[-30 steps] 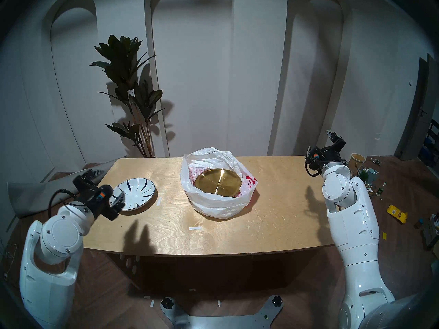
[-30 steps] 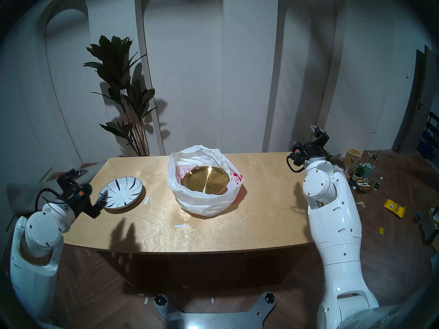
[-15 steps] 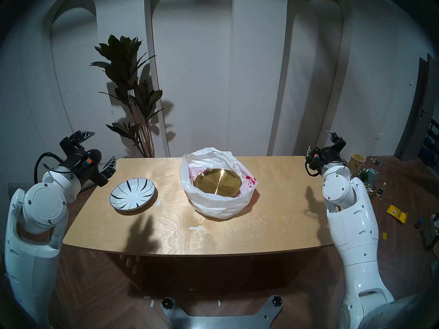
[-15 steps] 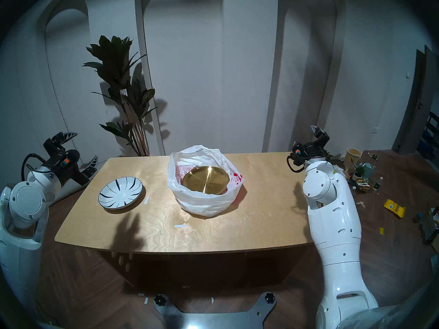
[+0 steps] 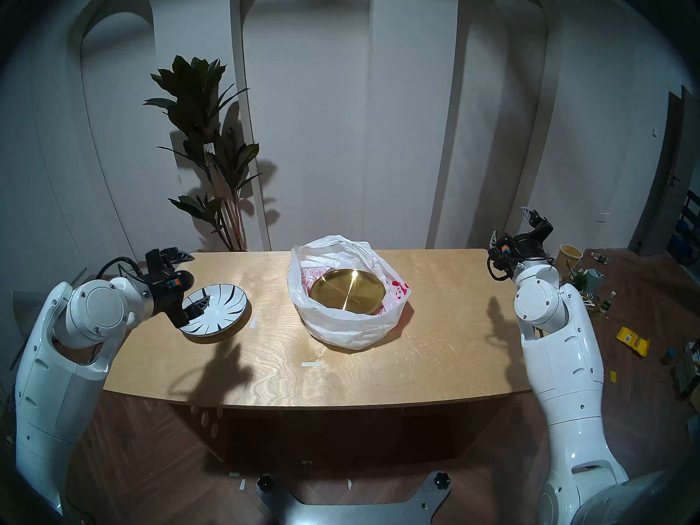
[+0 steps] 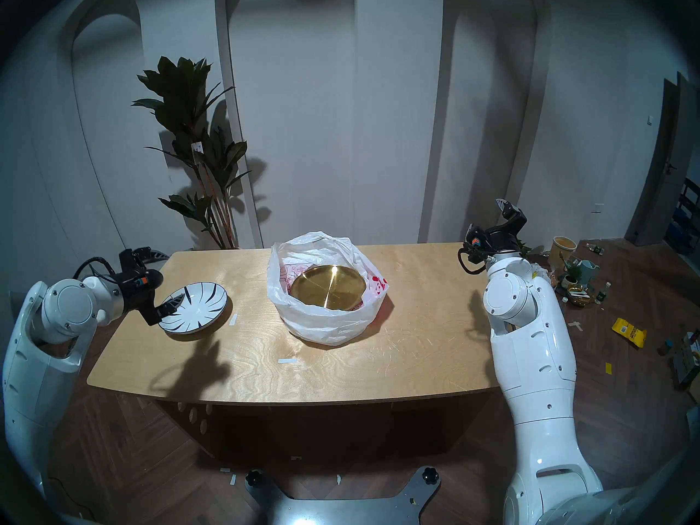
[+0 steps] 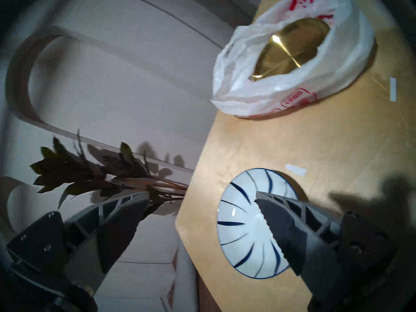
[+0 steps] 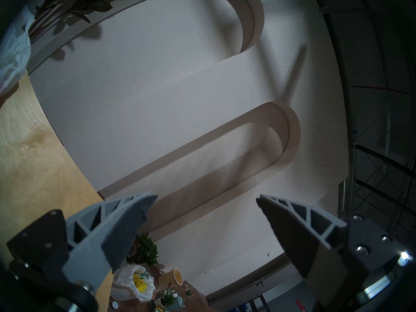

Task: Bag the groceries: heavy items first, fragile items on top

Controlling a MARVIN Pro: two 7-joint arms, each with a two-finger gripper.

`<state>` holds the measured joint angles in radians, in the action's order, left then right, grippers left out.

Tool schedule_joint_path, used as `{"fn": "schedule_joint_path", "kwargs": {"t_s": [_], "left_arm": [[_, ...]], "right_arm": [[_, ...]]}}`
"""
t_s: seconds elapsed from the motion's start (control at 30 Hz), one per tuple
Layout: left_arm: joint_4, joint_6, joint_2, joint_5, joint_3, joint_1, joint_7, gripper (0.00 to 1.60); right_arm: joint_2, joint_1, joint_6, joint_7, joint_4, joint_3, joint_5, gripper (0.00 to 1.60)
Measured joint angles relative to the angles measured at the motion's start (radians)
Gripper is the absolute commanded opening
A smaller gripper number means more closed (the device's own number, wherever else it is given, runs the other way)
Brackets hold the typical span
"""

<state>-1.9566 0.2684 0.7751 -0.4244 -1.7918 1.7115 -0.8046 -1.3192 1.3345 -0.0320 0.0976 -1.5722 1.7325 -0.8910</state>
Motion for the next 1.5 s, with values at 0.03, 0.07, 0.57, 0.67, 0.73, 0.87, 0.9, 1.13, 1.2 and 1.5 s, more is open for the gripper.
{"fn": "schedule_joint_path", "kwargs": {"t_s": [0.03, 0.07, 0.57, 0.67, 0.73, 0.87, 0.9, 1.13, 1.2, 1.5], "left_arm": [[0.014, -0.005, -0.010, 0.001, 0.013, -0.008, -0.018, 1.60], [0.030, -0.012, -0.022, 0.003, 0.029, -0.019, -0.040, 1.60], [0.207, -0.090, -0.099, 0.074, 0.201, -0.156, -0.242, 1.60], [0.239, -0.098, -0.099, 0.089, 0.205, -0.182, -0.254, 1.60], [0.264, -0.101, -0.096, 0.098, 0.204, -0.200, -0.256, 1.60], [0.319, -0.104, -0.082, 0.116, 0.203, -0.237, -0.254, 1.60], [0.333, -0.105, -0.078, 0.119, 0.204, -0.246, -0.253, 1.60], [0.443, -0.109, -0.042, 0.137, 0.240, -0.311, -0.243, 1.60], [0.473, -0.110, -0.031, 0.139, 0.257, -0.330, -0.244, 1.60], [0.579, -0.120, 0.004, 0.129, 0.327, -0.406, -0.283, 1.60]], "right_arm": [[0.000, 0.000, 0.001, -0.001, 0.000, 0.000, 0.000, 1.60], [0.000, 0.000, 0.003, -0.003, 0.000, 0.000, 0.001, 1.60], [0.000, 0.002, 0.020, -0.023, 0.005, 0.002, 0.001, 1.60], [0.000, 0.003, 0.023, -0.027, 0.006, 0.002, 0.000, 1.60], [0.000, 0.003, 0.025, -0.028, 0.007, 0.002, -0.001, 1.60], [0.000, 0.003, 0.028, -0.032, 0.009, 0.003, -0.002, 1.60], [0.000, 0.003, 0.029, -0.033, 0.009, 0.003, -0.002, 1.60], [0.000, 0.004, 0.035, -0.042, 0.010, 0.003, -0.006, 1.60], [0.000, 0.004, 0.037, -0.045, 0.011, 0.003, -0.007, 1.60], [-0.001, 0.005, 0.045, -0.058, 0.012, 0.004, -0.014, 1.60]]}}
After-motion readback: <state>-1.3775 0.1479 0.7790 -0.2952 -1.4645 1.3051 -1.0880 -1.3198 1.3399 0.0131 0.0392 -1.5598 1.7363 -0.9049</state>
